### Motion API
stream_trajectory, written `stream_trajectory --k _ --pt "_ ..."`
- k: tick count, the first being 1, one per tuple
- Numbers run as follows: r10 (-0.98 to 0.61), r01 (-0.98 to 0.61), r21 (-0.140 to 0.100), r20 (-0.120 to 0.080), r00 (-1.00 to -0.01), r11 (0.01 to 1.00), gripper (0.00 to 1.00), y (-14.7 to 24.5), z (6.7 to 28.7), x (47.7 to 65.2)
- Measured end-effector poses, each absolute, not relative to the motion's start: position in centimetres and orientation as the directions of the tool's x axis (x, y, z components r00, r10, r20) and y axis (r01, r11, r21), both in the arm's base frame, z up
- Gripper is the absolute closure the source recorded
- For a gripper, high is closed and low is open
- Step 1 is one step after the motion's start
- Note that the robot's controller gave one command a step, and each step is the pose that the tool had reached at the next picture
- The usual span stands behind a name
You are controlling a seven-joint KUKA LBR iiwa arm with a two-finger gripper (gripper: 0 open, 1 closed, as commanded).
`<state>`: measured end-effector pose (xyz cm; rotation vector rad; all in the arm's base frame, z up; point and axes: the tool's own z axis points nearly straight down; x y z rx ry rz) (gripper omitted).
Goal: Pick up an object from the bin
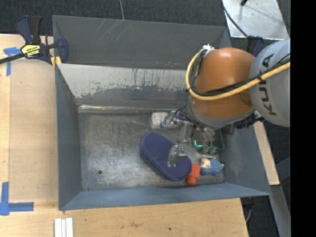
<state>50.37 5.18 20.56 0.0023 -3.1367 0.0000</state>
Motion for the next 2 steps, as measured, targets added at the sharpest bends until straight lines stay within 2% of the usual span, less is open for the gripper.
stream_trajectory --k 1,2 --pt "-0.215 -0.215 0.0 -0.012 -0.977 0.977 0.0 4.51 7.89 52.87" --pt "-0.213 -0.213 -0.001 -0.015 -0.977 0.977 1.0 4.48 8.12 52.97"
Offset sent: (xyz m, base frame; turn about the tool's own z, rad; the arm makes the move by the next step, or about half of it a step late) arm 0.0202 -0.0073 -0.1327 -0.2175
